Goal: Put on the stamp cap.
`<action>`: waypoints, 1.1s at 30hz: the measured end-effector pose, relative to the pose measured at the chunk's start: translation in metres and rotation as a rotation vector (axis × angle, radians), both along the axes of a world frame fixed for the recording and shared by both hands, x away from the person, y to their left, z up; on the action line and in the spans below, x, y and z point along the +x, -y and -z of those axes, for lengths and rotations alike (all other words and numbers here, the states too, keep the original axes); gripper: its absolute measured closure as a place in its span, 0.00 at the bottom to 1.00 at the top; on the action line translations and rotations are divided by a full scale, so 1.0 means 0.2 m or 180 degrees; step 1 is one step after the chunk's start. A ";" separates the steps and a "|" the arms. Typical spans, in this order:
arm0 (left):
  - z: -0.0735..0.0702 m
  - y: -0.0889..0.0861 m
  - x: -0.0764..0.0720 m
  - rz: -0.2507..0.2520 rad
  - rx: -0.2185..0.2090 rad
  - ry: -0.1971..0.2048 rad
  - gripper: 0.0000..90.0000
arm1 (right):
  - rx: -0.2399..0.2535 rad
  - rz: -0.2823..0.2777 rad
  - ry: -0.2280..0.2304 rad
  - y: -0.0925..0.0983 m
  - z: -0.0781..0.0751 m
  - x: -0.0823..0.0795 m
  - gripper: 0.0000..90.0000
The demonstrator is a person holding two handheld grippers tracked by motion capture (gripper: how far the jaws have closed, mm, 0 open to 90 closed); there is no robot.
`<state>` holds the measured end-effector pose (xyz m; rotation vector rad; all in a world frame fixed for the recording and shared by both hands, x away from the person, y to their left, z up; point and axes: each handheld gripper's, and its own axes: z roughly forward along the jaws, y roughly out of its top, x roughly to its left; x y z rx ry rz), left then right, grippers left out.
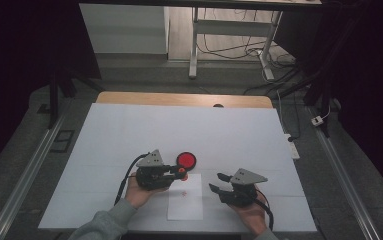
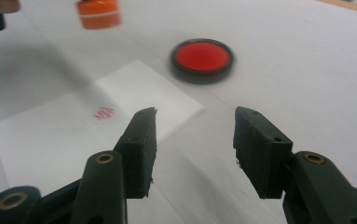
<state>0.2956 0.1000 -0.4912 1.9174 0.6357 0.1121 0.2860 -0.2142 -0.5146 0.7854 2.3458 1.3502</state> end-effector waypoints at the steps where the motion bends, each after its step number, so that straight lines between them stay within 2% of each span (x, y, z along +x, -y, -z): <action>1: 0.00 0.00 0.00 -0.0004 0.0002 -0.0002 0.81 | 0.0011 0.0033 0.0008 0.02 0.00 0.00 0.54; 4: 0.00 -0.01 0.00 -0.0012 0.0002 -0.0007 0.81 | 0.0001 0.0109 0.0047 0.09 -0.02 -0.01 0.54; 9: -0.01 -0.02 0.00 -0.0032 -0.0005 -0.0006 0.81 | -0.0033 0.0111 0.0097 0.16 -0.03 -0.02 0.54; 19: -0.02 -0.02 0.01 -0.0067 0.0000 -0.0015 0.81 | -0.0123 0.0213 0.0013 0.35 -0.01 -0.06 0.52; 23: -0.02 -0.03 0.01 -0.0087 0.0024 -0.0007 0.81 | -0.0099 0.0238 -0.0005 0.37 0.00 -0.05 0.51; 33: -0.03 -0.05 0.03 -0.0156 0.0017 -0.0011 0.81 | -0.0114 0.0217 0.0006 0.35 0.00 -0.03 0.50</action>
